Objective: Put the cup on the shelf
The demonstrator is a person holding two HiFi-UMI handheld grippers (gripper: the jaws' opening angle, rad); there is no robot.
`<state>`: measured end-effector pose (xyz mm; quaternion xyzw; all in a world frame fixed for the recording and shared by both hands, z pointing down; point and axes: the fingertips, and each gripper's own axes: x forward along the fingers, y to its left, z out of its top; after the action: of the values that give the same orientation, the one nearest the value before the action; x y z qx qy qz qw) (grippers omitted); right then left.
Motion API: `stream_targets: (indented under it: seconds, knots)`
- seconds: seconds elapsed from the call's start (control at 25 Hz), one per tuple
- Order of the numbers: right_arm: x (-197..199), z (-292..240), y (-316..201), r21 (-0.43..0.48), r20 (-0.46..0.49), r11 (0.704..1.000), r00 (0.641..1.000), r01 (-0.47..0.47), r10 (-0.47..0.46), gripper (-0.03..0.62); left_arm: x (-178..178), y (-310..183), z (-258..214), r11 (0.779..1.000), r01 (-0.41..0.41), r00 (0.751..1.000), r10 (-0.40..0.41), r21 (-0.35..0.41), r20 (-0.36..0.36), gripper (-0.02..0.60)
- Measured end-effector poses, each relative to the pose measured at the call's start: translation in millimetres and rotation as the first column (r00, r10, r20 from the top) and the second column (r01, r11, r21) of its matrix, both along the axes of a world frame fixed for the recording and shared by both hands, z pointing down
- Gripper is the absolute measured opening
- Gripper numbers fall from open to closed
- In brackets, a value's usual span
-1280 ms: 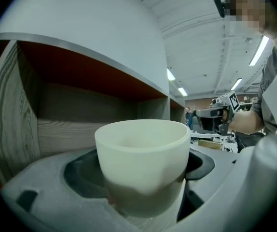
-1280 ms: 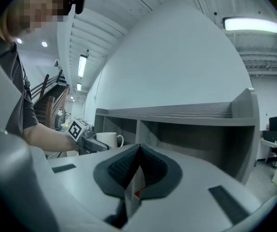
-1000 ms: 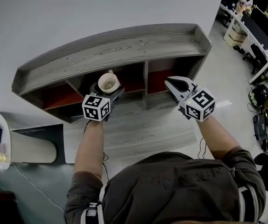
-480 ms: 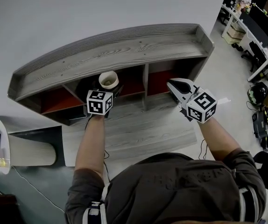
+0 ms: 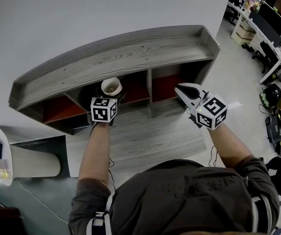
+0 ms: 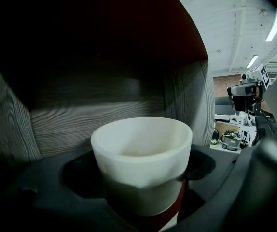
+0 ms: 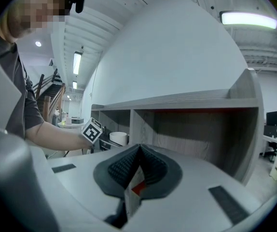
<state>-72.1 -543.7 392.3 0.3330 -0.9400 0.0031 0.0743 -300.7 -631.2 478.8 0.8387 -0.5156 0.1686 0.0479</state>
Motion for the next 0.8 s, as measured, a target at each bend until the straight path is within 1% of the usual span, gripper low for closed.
stream_targets:
  seconds: [0.2, 0.44, 0.68, 0.76, 0.8]
  knots:
    - [2, -3, 4, 0.005, -0.004, 1.0, 1.0, 0.005, -0.004, -0.008, -4, 1, -8, 0.998, 0.045, 0.998, -0.044, 0.032, -0.035, 0.437]
    - [6, -2, 11, 0.006, -0.008, 1.0, 1.0, 0.004, -0.004, -0.008, -9, 13, -13, 0.992, 0.105, 0.994, -0.102, 0.067, -0.043, 0.445]
    - [22, -1, 19, 0.008, -0.001, 1.0, 1.0, -0.017, 0.017, -0.008, -19, 47, -11, 0.976, 0.203, 0.978, -0.197, 0.079, -0.074, 0.445]
    - [32, -1, 23, 0.007, 0.003, 1.0, 1.0, -0.031, 0.031, -0.008, -16, 64, -12, 0.973, 0.214, 0.974, -0.206, 0.084, -0.092, 0.445]
    - [38, 0, 26, 0.008, 0.005, 0.999, 0.999, -0.039, 0.039, -0.008, -10, 72, -12, 0.975, 0.206, 0.975, -0.197, 0.085, -0.106, 0.445]
